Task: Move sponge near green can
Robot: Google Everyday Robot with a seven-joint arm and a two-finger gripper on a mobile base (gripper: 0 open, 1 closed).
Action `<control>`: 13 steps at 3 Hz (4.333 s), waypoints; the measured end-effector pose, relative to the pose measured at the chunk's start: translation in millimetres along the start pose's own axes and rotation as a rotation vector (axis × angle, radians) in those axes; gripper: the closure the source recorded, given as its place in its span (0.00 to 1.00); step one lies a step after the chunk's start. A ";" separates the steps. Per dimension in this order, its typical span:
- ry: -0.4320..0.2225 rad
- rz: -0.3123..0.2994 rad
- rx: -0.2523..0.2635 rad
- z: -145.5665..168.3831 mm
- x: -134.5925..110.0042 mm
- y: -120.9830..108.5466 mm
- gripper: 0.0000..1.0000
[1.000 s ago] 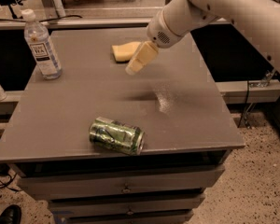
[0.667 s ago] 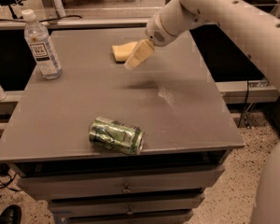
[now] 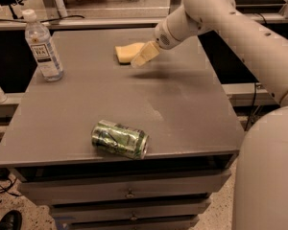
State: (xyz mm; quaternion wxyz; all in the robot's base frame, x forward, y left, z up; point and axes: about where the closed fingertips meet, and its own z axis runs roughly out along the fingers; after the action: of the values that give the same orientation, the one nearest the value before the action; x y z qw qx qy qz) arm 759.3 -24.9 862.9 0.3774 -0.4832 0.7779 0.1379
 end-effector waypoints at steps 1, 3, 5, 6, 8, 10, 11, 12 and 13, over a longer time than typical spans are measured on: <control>-0.015 0.041 -0.013 17.8 -2.8 -4.1 0.14; -0.025 0.066 -0.004 22.2 0.2 -4.7 0.60; -0.031 0.060 0.019 -6.5 9.3 1.4 1.00; -0.030 0.019 0.017 -35.7 8.8 15.5 1.00; 0.014 -0.130 -0.075 -83.7 45.2 75.5 1.00; 0.066 -0.167 -0.117 -120.5 110.1 108.8 1.00; 0.084 -0.179 -0.138 -134.2 126.5 120.4 1.00; 0.086 -0.210 -0.171 -142.9 126.8 135.1 1.00; 0.078 -0.244 -0.201 -146.2 121.6 147.5 1.00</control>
Offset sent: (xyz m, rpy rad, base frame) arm 0.0213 0.0182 -0.0098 0.0559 0.0219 -0.0393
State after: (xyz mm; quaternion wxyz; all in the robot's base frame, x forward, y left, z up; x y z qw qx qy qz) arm 536.5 -115.3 852.2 0.3106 -0.6142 0.7099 0.1493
